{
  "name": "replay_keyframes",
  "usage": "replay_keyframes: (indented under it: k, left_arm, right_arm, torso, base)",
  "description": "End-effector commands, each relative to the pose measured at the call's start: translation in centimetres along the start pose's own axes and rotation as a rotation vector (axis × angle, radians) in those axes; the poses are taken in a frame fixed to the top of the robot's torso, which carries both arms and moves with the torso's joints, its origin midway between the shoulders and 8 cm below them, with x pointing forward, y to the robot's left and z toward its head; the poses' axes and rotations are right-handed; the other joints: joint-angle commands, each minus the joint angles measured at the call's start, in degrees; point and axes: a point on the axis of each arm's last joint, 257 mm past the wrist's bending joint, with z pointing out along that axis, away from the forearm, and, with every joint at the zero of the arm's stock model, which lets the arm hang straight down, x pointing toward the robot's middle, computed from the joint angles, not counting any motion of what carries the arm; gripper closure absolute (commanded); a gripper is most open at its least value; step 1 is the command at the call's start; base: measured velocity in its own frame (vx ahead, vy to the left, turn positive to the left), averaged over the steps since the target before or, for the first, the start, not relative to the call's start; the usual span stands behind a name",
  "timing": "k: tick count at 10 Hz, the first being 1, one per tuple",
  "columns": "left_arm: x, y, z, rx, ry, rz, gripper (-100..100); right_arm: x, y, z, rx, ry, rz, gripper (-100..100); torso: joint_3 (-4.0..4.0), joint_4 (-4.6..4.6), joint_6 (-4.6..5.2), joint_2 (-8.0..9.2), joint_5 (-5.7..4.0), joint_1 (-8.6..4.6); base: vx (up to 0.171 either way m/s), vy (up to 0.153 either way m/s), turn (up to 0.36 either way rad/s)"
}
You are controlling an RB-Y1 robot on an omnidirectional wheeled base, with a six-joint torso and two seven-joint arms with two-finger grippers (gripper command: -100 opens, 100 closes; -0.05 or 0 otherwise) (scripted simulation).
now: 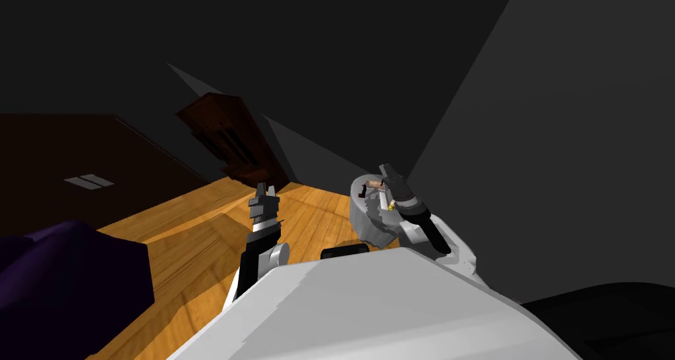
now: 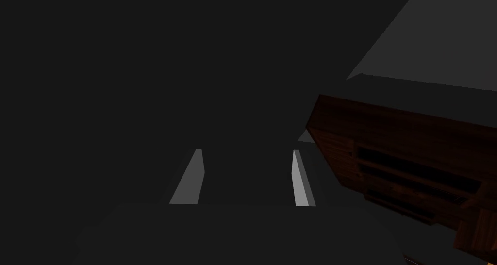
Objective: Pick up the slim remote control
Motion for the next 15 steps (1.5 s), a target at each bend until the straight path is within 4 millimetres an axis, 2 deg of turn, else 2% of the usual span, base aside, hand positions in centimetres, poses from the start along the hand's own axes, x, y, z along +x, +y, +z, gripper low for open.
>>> replay_keyframes:
  k: [1, 4, 5, 6, 7, 8, 9, 10, 11, 12, 13, 14, 15]
  left_arm:
    - [0.0, 0.0, 0.0, 0.0, 0.0, 0.0, 0]
    - [0.0, 0.0, 0.0, 0.0, 0.0, 0.0, 0]
    - [0.0, 0.0, 0.0, 0.0, 0.0, 0.0, 0]
    - [0.0, 0.0, 0.0, 0.0, 0.0, 0.0, 0]
    - [0.0, 0.0, 0.0, 0.0, 0.0, 0.0, 0]
    - [0.0, 0.0, 0.0, 0.0, 0.0, 0.0, 0]
    - [0.0, 0.0, 0.0, 0.0, 0.0, 0.0, 0]
    - [0.0, 0.0, 0.0, 0.0, 0.0, 0.0, 0]
    - [0.0, 0.0, 0.0, 0.0, 0.0, 0.0, 0]
    - [0.0, 0.0, 0.0, 0.0, 0.0, 0.0, 0]
    - [0.0, 0.0, 0.0, 0.0, 0.0, 0.0, 0]
    - [0.0, 0.0, 0.0, 0.0, 0.0, 0.0, 0]
    - [0.0, 0.0, 0.0, 0.0, 0.0, 0.0, 0]
  right_arm:
    - [1.4, -0.5, -0.3, 0.008, 0.066, -0.051, -100]
    - [3.0, -1.2, -0.9, 0.013, 0.153, -0.105, -100]
    - [4.4, -2.1, -1.5, 0.026, 0.212, -0.15, -100]
    - [4.6, -2.1, -1.6, 0.022, 0.228, -0.156, -100]
    - [6.0, -3.1, -2.5, 0.037, 0.29, -0.202, -100]
    - [6.2, -3.1, -2.6, 0.033, 0.307, -0.208, -100]
    - [7.7, -4.3, -3.8, 0.05, 0.372, -0.256, -100]
    - [7.8, -4.3, -3.9, 0.045, 0.39, -0.262, -100]
    - [9.4, -5.6, -5.4, 0.062, 0.459, -0.31, -100]
    - [9.5, -5.6, -5.6, 0.057, 0.477, -0.317, -100]
    - [11.0, -6.9, -7.4, 0.074, 0.553, -0.367, -100]
    - [11.0, -7.0, -7.5, 0.069, 0.568, -0.373, -100]
    - [12.5, -8.4, -9.8, 0.084, 0.654, -0.425, -100]
  torso:
    - [0.0, 0.0, 0.0, 0.0, 0.0, 0.0]
    - [-0.01, 0.0, -0.03, -0.01, -0.01, -0.02]
    - [-0.01, 0.0, 0.0, -0.02, -0.01, -0.03]
    - [-0.01, 0.0, -0.04, -0.02, 0.0, -0.02]
    - [-0.01, 0.0, 0.01, -0.02, -0.01, -0.06]
    - [-0.01, -0.01, -0.04, -0.02, -0.01, -0.05]
    - [-0.02, 0.0, 0.02, -0.03, -0.02, -0.08]
    - [-0.02, -0.01, -0.02, -0.04, -0.02, -0.07]
    - [-0.03, -0.01, 0.02, -0.06, -0.02, -0.09]
    - [-0.03, -0.01, -0.03, -0.06, -0.02, -0.1]
    - [-0.04, -0.01, 0.03, -0.07, -0.03, -0.11]
    - [-0.04, -0.02, -0.02, -0.07, -0.03, -0.13]
    - [-0.04, -0.01, 0.03, -0.08, -0.03, -0.13]
  base:
    - [-0.021, 0.005, 0.237]
    - [-0.016, -0.001, 0.138]
    - [-0.017, -0.001, 0.261]
    - [-0.013, -0.009, 0.139]
    - [-0.017, -0.008, 0.282]
    - [-0.014, -0.013, 0.12]
    - [-0.009, -0.01, 0.241]
    - [-0.007, -0.016, 0.143]
    - [-0.007, -0.018, 0.289]
    - [-0.004, -0.023, 0.14]
    - [-0.005, -0.024, 0.285]
    - [-0.003, -0.027, 0.159]
    - [-0.001, -0.027, 0.342]
